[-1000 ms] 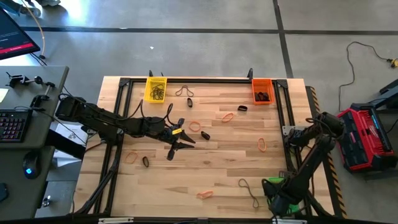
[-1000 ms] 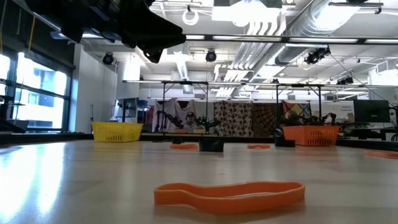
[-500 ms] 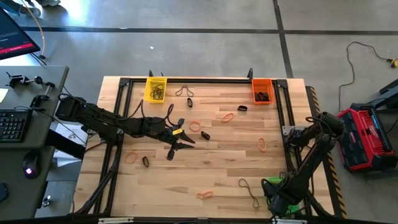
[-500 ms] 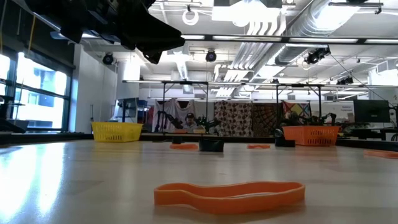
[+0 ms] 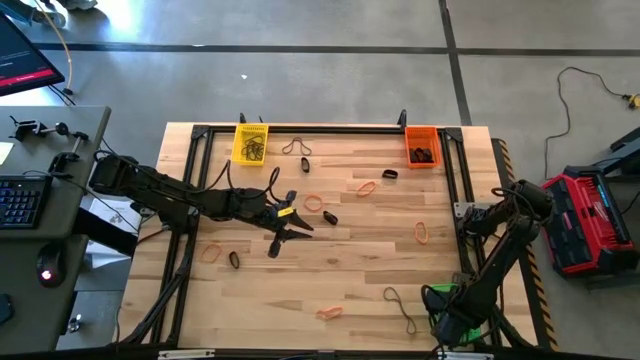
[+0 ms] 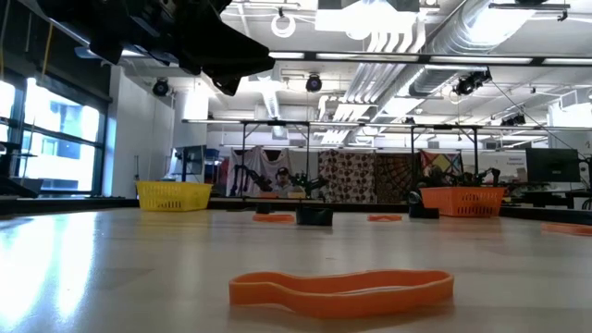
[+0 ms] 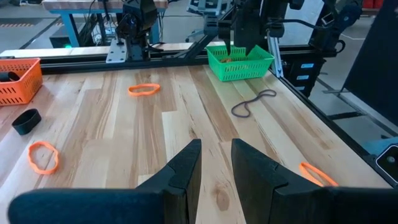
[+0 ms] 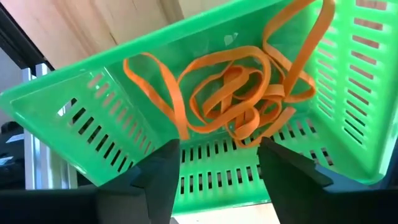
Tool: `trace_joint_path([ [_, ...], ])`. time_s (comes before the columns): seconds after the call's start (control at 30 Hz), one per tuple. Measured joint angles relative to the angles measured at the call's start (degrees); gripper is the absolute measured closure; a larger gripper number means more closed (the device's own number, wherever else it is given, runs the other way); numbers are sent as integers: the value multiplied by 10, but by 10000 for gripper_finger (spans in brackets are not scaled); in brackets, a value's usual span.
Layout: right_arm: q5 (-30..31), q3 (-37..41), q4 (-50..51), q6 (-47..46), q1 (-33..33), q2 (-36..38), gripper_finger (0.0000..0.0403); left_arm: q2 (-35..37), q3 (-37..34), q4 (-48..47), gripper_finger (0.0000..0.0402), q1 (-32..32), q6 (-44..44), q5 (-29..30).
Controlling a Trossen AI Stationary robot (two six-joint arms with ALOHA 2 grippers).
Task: Sort rubber bands into baskets
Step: Put the black rubber band into the orange bin
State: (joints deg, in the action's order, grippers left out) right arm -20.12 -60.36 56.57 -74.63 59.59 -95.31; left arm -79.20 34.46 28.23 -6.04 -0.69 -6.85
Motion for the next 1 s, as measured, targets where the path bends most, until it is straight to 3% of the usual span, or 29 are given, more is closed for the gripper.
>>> trace_joint_path([
  [0.23, 0, -21, 26, 0, -2, 0, 245, 0, 0, 3, 322, 0, 0, 5],
  [0.57, 8, -52, 54, 40, -37, 2, 391, 0, 0, 2, 324, 14, 20, 35],
  [0.77, 52, -52, 60, 46, -69, 41, 395, 0, 0, -30, 351, 28, 45, 21],
  [1.0, 181, -49, 95, 49, -101, 133, 402, 0, 0, -39, 389, 27, 41, 21],
])
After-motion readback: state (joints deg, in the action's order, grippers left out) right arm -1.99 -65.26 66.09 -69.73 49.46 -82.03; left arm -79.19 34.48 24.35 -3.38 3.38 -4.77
